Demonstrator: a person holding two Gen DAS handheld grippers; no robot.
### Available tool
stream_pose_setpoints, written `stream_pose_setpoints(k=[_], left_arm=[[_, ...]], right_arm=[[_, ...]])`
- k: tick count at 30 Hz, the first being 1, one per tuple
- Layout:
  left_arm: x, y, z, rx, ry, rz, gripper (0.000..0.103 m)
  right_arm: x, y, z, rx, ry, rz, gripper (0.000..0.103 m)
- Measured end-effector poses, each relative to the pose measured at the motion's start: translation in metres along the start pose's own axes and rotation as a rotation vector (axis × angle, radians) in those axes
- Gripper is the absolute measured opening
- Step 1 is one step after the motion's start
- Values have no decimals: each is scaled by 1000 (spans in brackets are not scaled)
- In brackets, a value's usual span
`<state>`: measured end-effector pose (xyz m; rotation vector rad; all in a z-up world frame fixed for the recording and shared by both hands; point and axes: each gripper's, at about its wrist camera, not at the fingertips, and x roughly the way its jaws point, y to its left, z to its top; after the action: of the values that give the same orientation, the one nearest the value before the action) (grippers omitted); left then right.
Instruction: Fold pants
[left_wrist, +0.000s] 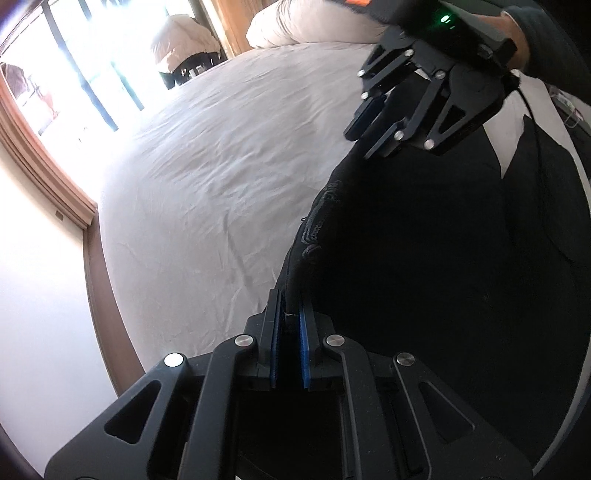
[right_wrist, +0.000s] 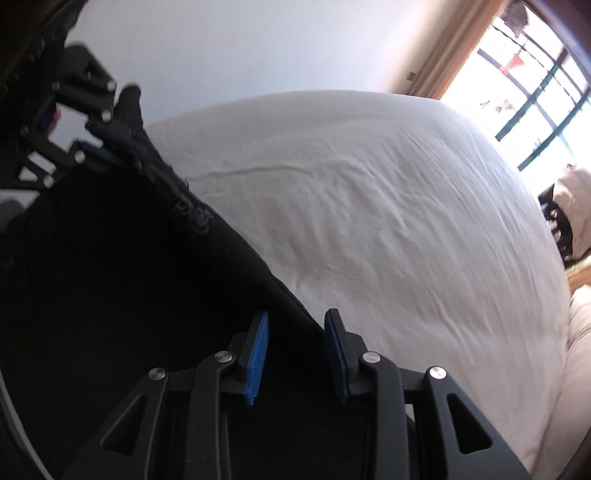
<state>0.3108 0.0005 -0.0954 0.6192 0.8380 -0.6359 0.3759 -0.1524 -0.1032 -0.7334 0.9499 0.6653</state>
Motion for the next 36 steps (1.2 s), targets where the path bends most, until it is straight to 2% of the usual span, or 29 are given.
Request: stream_pose_setpoints(k=[7,9,11,19,28,36], left_arm=[[-15,1,-2,0,-25,-10,7],[-18,2,-4,3,-25,-11,7],[-17,2,-4,3,-24,-12,7],[-23,3,-3,-13,-37,-15,7],[-38,-5,-11,-55,-51,-27,7],[-61,-40,-33,-73,-52,-65,7]], right_arm=[[24,-15,7,34,45,-4,33],[29,-18,8,49,51,19,28],[30,-15,10,45,47,32,12],[18,-11,4,104,31,57,6],[-11,16,-10,271,-66,64,4],[-37,61,-25,406,-169,55,4]])
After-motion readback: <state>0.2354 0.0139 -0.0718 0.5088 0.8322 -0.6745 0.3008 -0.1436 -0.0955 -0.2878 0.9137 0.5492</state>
